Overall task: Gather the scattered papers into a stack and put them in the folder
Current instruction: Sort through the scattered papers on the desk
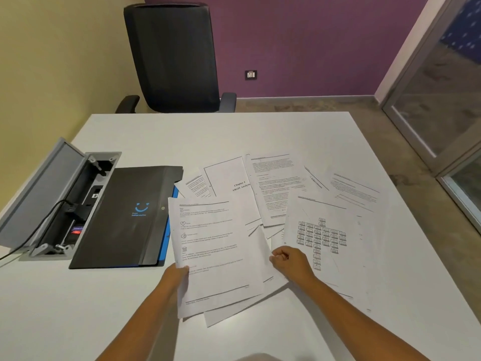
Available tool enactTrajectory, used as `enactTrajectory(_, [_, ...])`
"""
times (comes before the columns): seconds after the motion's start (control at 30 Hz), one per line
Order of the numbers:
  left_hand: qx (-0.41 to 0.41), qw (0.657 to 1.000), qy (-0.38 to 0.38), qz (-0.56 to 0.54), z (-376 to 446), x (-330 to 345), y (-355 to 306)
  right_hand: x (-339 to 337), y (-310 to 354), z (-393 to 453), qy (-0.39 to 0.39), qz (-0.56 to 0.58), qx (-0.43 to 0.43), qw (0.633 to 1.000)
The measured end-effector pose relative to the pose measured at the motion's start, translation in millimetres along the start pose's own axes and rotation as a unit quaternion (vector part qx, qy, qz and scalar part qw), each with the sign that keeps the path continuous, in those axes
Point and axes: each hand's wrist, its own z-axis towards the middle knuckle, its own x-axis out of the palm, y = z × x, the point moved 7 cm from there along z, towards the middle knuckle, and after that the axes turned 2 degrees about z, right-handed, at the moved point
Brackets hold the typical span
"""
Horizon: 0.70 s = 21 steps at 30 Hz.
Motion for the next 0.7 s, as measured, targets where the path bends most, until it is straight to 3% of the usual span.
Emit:
enactTrajectory(0.1, [0.010,1.000,-0.006,0.003,-1,-7,-2,-8,-7,-2,-0.032,0.040,-0.007,0.999])
enactTrajectory(0.33, [0.072,0.978,-0.102,0.166,3,-30,-14,-42,-25,-9,-0.124,0.048,-0.008,0.991])
enactTrajectory(0.53, [0.100,0.966,-0.154,0.183,0,-38,-13,-103,-47,-18,-0.232,0.074,0.025,0.970])
enactTrajectory(0.7, [0.122,0.959,-0.163,0.199,-4,-31,-9,-134,-61,-23,-0.247,0.053,0.039,0.967])
